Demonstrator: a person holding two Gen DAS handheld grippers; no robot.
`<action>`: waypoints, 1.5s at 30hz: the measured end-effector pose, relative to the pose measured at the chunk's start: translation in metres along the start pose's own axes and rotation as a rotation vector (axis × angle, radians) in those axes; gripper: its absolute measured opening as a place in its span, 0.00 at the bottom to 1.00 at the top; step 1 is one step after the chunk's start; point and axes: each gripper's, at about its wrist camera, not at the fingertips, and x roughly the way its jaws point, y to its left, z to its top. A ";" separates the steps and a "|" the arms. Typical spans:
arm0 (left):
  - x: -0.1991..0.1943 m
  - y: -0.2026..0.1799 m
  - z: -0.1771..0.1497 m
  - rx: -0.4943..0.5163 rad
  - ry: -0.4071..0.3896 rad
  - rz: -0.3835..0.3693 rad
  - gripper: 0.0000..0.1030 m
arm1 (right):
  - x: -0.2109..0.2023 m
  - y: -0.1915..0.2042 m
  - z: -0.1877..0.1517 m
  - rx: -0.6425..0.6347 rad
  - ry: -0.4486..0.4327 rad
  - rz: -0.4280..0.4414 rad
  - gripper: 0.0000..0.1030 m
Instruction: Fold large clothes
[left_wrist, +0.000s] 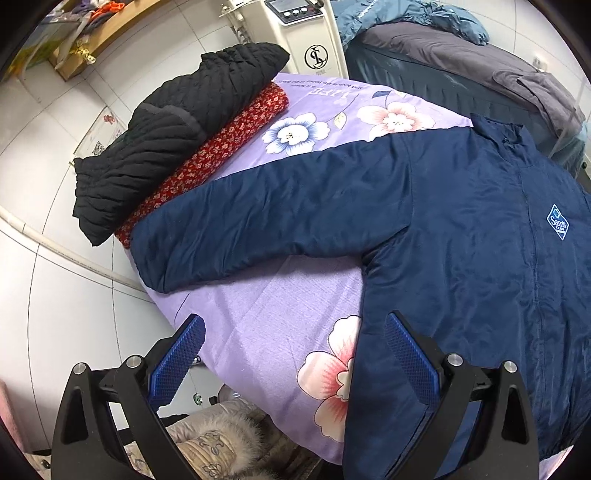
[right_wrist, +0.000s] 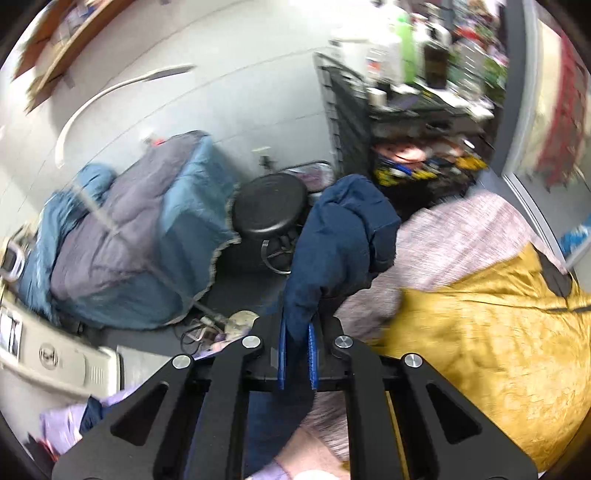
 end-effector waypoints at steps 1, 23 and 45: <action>0.000 -0.002 0.000 0.001 0.000 -0.007 0.93 | -0.005 0.025 -0.005 -0.057 -0.008 0.027 0.09; 0.015 0.026 -0.021 -0.082 0.039 -0.006 0.93 | -0.090 0.380 -0.335 -0.906 0.223 0.579 0.09; 0.029 0.017 -0.028 -0.043 0.078 -0.034 0.93 | -0.075 0.373 -0.515 -1.385 0.217 0.411 0.28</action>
